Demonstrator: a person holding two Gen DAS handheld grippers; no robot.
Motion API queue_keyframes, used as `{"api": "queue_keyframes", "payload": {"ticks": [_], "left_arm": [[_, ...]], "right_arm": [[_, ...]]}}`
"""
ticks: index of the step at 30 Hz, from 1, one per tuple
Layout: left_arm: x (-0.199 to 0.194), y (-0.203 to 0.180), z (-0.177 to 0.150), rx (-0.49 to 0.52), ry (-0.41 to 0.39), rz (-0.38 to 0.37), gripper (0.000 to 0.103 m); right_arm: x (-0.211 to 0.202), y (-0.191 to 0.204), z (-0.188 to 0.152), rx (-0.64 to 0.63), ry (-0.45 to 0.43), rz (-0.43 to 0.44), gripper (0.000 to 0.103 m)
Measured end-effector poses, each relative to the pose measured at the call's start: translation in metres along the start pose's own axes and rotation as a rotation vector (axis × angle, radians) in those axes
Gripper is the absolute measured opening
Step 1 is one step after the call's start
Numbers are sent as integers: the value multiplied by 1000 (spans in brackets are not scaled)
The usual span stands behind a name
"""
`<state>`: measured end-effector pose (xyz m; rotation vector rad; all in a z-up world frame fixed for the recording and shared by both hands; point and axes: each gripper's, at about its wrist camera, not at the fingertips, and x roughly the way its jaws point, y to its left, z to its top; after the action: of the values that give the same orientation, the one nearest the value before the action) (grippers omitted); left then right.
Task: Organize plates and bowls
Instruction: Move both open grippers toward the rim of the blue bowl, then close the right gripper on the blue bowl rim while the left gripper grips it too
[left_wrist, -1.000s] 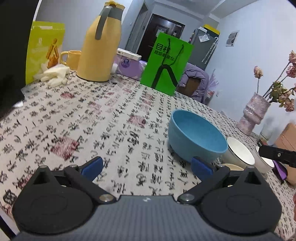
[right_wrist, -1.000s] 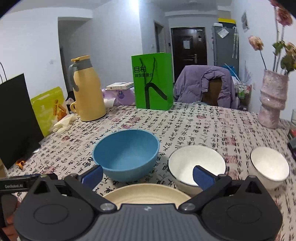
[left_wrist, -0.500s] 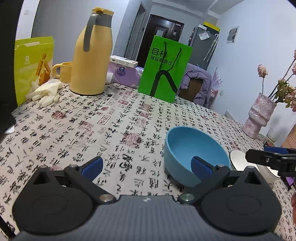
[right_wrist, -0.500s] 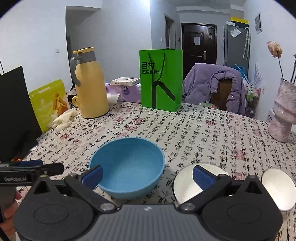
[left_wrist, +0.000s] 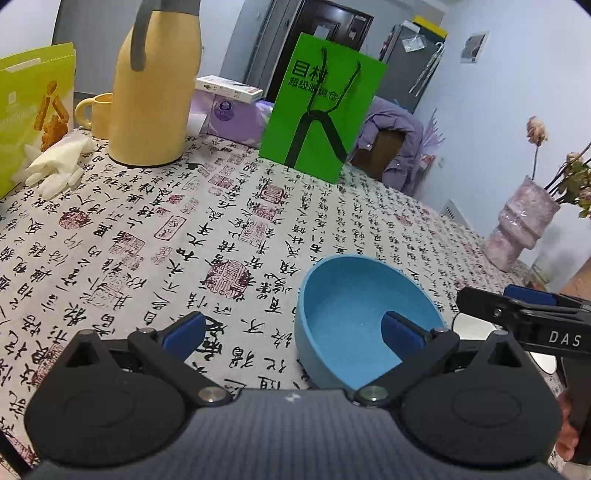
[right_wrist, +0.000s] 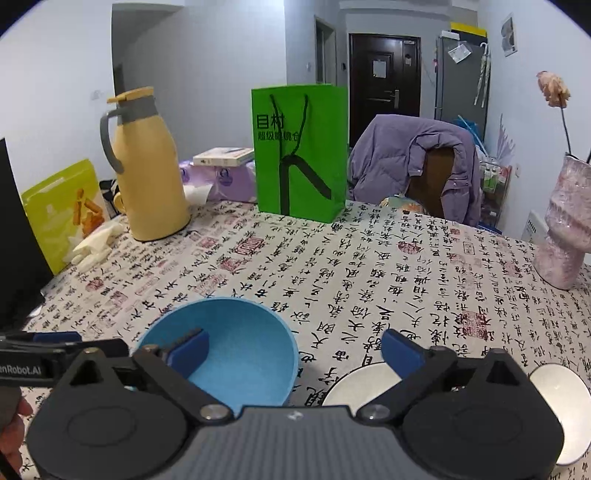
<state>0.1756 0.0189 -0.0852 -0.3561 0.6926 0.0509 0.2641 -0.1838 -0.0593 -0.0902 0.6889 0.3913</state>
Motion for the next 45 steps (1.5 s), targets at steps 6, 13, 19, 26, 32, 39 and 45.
{"api": "queue_keyframes", "payload": {"ticks": [6, 13, 19, 26, 32, 39, 45], "left_arm": [[16, -4, 0, -20, 38, 45, 103], [33, -2, -1, -52, 89, 73, 100], [45, -1, -5, -72, 145, 71, 79], [53, 0, -7, -82, 167, 73, 59], [58, -4, -9, -81, 189, 56, 40], [64, -8, -12, -88, 208, 49, 17], [63, -12, -11, -79, 189, 92, 16]], "right_arm": [[28, 16, 3, -91, 57, 23, 87], [55, 23, 1, -115, 117, 26, 77], [72, 22, -2, -114, 153, 32, 74], [83, 29, -6, -136, 190, 45, 60], [87, 29, -7, -129, 207, 25, 44], [88, 29, -9, -132, 214, -7, 30], [87, 27, -9, -122, 205, -13, 19]]}}
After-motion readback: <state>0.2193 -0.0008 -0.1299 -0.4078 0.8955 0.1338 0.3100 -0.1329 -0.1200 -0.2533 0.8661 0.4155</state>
